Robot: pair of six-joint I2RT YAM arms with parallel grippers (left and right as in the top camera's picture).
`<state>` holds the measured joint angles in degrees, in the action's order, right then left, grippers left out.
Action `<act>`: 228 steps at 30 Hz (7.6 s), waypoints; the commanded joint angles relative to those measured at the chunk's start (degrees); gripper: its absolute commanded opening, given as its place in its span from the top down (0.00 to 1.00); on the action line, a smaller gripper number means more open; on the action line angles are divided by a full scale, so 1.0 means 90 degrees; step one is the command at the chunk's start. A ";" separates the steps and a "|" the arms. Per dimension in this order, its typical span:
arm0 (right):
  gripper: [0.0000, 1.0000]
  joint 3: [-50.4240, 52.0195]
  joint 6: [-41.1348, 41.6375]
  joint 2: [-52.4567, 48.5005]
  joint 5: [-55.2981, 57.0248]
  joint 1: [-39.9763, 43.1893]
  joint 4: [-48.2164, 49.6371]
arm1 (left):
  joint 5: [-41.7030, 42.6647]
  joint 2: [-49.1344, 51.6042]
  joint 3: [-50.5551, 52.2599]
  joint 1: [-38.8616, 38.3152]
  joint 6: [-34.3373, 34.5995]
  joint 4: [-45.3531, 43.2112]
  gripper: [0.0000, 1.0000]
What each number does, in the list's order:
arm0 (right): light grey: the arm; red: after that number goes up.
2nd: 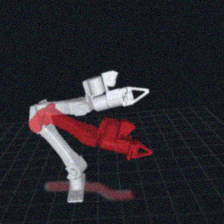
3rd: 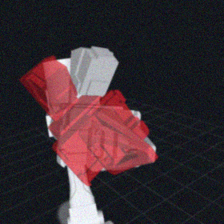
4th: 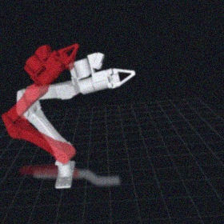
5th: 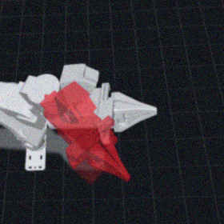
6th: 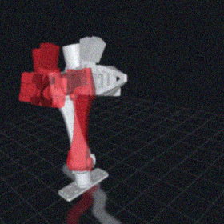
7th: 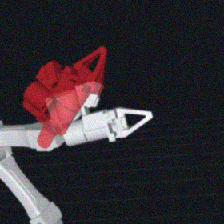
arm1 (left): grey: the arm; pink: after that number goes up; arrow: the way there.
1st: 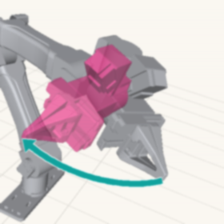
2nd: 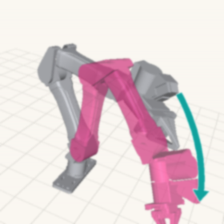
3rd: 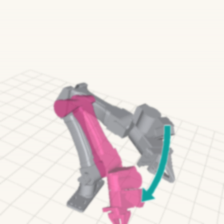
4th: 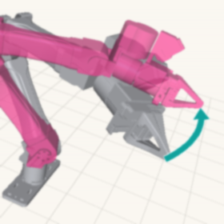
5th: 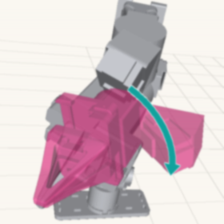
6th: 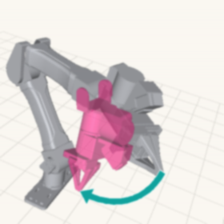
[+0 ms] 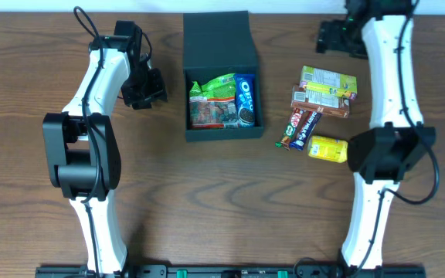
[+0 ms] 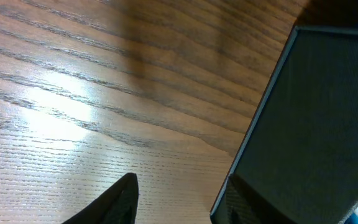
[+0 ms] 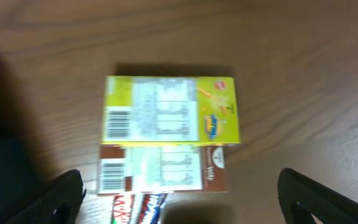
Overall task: Pack container
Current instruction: 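Move the right gripper back right and grasp the yellow Pretzel box, then carry the Pretzel box left and lower it into the black box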
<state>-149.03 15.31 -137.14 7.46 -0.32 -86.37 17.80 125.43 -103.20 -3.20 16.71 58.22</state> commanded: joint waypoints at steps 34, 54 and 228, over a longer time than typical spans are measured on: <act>0.02 0.0044 -0.1367 -0.1547 -0.3633 0.1841 -0.0097 | -0.0022 0.0007 0.0049 0.0019 -0.0049 0.0007 0.22; 0.04 0.1817 -0.1882 -0.1554 -0.6700 0.2837 0.0568 | 0.0029 0.0007 0.0049 0.0019 -0.0044 0.0007 0.21; 0.14 0.2897 0.0228 -0.0306 -0.5996 -0.1285 0.2795 | 0.0194 0.0005 0.0032 0.0818 -0.0814 0.0321 0.21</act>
<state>-123.04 17.04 -139.83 -50.06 -11.18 -61.54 19.18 125.43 -103.20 3.99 10.41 61.06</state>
